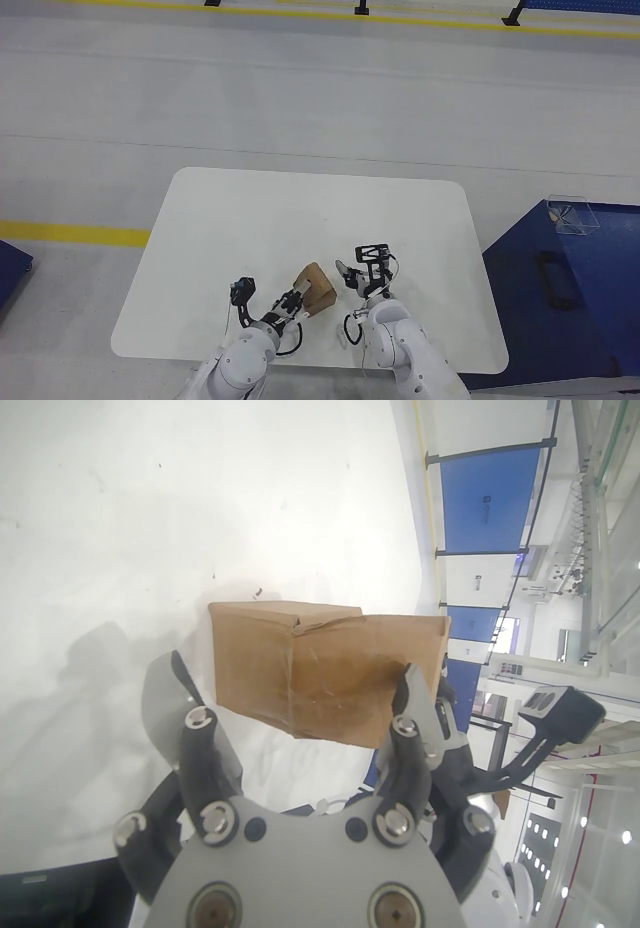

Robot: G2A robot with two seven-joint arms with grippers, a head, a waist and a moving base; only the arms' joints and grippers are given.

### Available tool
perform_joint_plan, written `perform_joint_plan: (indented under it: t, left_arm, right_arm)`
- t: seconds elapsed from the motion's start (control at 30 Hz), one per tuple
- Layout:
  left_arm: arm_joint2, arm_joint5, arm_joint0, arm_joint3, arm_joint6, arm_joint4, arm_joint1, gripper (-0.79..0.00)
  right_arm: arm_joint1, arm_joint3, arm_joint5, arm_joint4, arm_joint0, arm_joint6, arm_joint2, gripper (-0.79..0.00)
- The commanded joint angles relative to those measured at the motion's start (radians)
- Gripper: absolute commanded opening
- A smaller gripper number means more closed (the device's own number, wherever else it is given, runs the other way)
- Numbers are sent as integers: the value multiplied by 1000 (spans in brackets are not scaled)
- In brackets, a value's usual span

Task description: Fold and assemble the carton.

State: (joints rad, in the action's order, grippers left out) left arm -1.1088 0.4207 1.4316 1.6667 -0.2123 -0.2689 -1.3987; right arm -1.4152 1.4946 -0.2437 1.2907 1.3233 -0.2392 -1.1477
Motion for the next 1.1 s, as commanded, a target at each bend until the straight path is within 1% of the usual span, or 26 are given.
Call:
perform_joint_plan:
  t: [0.0,0.07,0.13,0.27,0.43,0.5,0.57,0.63,0.7,0.83,0.93,1.07]
  left_arm:
    - [6,0,-7,-13,1,-1,-1,-302]
    - [11,-2,-13,-23,5,-1,-3,-305]
    - [14,-4,-19,-31,11,3,-5,-332]
    - [21,-9,-28,-46,17,13,-8,-354]
    - [23,-28,-29,-52,27,34,-11,-351]
    - [21,-34,-26,-52,28,42,-11,-339]
    - [17,-42,-23,-51,33,48,-11,-351]
    - [15,-46,-20,-51,32,53,-11,-345]
    - [15,-50,-17,-53,31,51,-11,-366]
    - [17,-49,-20,-62,28,49,-11,-360]
    - [22,-44,-25,-71,29,42,-12,-379]
    - [28,-40,-30,-78,34,39,-13,-366]
  right_arm:
    - [0,0,2,2,1,2,-4,0]
    - [1,4,7,8,4,5,-7,0]
    - [1,6,15,13,7,6,-10,0]
    - [2,4,52,24,7,-9,-4,0]
    - [-2,-15,70,29,-4,-22,18,0]
    - [-3,-26,77,26,-13,-31,22,0]
    - [-5,-35,87,19,-19,-40,27,0]
    - [-6,-39,99,10,-25,-45,27,0]
    - [-6,-40,115,0,-27,-52,26,0]
    - [-6,-43,123,3,-30,-64,29,0]
    - [-9,-57,117,6,-40,-75,35,0]
    - [-13,-79,112,8,-54,-80,47,0]
